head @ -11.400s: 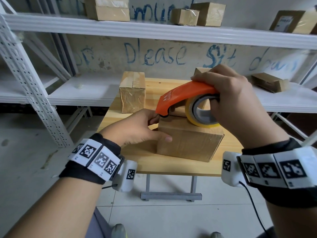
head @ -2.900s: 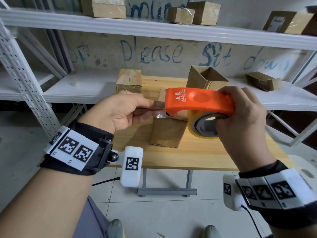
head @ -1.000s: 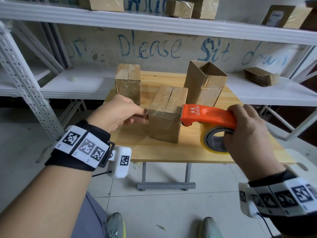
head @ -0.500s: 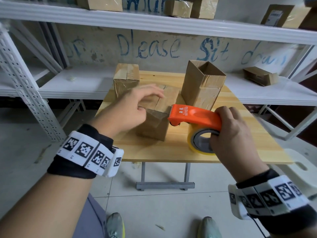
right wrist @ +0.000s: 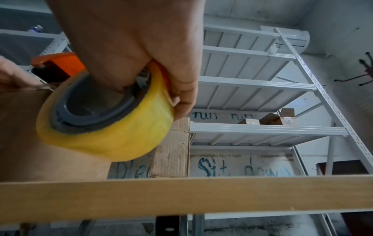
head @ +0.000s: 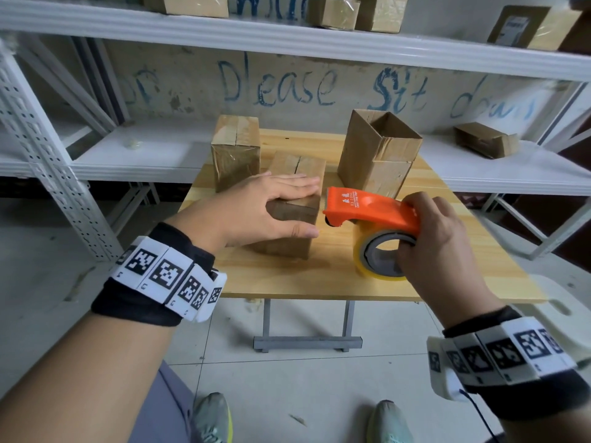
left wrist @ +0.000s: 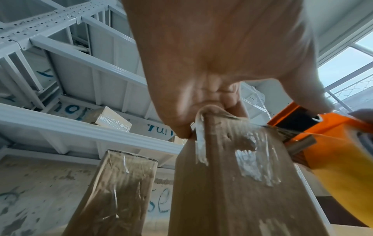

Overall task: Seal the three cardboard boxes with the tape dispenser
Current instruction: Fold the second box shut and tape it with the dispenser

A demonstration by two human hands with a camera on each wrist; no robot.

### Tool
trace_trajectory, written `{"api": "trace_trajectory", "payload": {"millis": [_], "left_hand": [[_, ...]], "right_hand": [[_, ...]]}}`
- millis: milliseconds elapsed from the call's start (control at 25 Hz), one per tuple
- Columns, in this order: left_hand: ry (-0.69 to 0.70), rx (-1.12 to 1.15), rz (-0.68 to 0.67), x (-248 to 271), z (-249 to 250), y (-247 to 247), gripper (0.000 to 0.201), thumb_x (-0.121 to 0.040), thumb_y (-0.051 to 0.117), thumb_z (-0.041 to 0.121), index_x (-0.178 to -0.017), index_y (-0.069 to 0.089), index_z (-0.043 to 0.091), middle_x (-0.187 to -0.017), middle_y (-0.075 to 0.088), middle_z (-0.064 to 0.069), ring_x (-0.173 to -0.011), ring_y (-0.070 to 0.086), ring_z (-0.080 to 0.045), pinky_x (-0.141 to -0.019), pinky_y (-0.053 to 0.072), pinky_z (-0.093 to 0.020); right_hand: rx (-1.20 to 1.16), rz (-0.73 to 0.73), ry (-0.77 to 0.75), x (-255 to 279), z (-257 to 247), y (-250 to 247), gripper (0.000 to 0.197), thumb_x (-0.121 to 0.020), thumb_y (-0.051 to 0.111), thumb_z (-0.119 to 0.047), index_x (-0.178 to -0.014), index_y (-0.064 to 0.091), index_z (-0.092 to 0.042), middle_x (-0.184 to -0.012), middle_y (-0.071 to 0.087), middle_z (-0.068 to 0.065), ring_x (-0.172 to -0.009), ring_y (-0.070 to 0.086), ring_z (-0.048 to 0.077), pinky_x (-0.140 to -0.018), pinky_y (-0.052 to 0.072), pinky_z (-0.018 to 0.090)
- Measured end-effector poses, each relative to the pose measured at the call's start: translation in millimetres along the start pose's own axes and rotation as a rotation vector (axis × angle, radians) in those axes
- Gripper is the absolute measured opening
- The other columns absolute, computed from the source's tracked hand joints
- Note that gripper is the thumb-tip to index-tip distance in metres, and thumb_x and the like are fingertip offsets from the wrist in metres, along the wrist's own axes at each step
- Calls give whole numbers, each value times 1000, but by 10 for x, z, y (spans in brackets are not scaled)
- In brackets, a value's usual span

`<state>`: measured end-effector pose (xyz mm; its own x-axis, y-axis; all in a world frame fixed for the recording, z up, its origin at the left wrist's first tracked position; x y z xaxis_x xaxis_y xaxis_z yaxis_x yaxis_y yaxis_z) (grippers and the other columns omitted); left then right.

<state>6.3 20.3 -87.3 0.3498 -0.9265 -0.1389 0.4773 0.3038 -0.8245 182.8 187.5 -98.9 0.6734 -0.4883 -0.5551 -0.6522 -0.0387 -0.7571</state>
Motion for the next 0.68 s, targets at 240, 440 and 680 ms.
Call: {"api": "trace_trajectory", "payload": {"millis": [240, 440, 680], "left_hand": [[16, 16, 41, 31, 13, -7, 96, -59, 75, 66, -148, 46, 39, -154, 37, 31, -139, 19, 25, -128, 12, -35], [6, 19, 38, 18, 2, 1, 97, -59, 75, 67, -148, 45, 41, -154, 36, 31, -139, 19, 24, -128, 12, -35], [-3, -3, 37, 3, 12, 10, 99, -59, 75, 66, -149, 43, 41, -156, 34, 30, -132, 14, 33, -128, 10, -34]], "right_hand": [[84, -41, 27, -62, 176, 35, 41, -59, 64, 12, -96, 59, -6, -83, 52, 6, -69, 46, 26, -62, 34, 31], [152, -47, 91, -77, 339, -50, 42, -58, 70, 10, -94, 59, -9, -81, 56, 6, -67, 47, 27, -59, 35, 31], [191, -75, 155, -75, 362, -101, 36, -64, 67, 9, -93, 58, -11, -71, 50, 2, -62, 41, 25, -52, 29, 30]]}}
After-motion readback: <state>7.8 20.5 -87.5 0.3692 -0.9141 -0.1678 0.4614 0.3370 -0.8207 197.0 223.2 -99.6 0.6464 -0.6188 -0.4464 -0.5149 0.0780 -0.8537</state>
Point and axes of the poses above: each hand's wrist, its own x-axis away from the middle knuckle, its own y-axis out of the palm, z = x × y, the point moved 6 cm from there along -x, towards the middle knuckle
